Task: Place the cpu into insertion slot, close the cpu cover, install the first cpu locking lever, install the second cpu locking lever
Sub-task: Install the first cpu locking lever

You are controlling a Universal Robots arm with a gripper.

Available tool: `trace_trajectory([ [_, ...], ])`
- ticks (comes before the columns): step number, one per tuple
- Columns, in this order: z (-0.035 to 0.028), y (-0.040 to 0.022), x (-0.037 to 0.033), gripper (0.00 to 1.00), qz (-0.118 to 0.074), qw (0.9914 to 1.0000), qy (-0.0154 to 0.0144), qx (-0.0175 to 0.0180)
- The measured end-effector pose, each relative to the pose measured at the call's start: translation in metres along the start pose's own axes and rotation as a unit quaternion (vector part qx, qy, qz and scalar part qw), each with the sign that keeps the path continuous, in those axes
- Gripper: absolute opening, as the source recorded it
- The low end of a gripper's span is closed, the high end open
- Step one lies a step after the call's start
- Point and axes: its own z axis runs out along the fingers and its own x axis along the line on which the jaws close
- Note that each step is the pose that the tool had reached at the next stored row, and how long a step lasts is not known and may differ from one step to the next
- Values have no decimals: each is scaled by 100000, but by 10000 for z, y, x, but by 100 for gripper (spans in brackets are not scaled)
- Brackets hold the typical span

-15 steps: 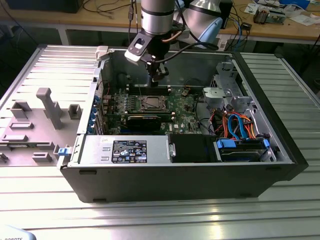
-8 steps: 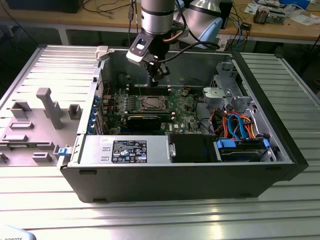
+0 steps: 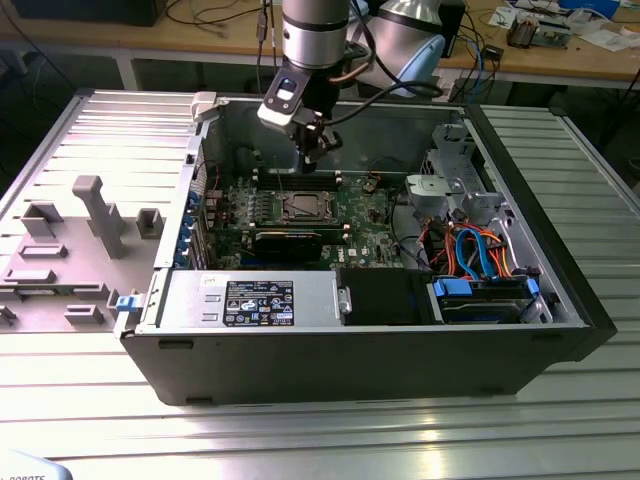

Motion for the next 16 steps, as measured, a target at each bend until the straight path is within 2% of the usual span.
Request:
trace_trajectory([
  [8,0,2,4,11,-3089,99952,31,36],
  [16,0,4,7,11,-6329,99799,69,75],
])
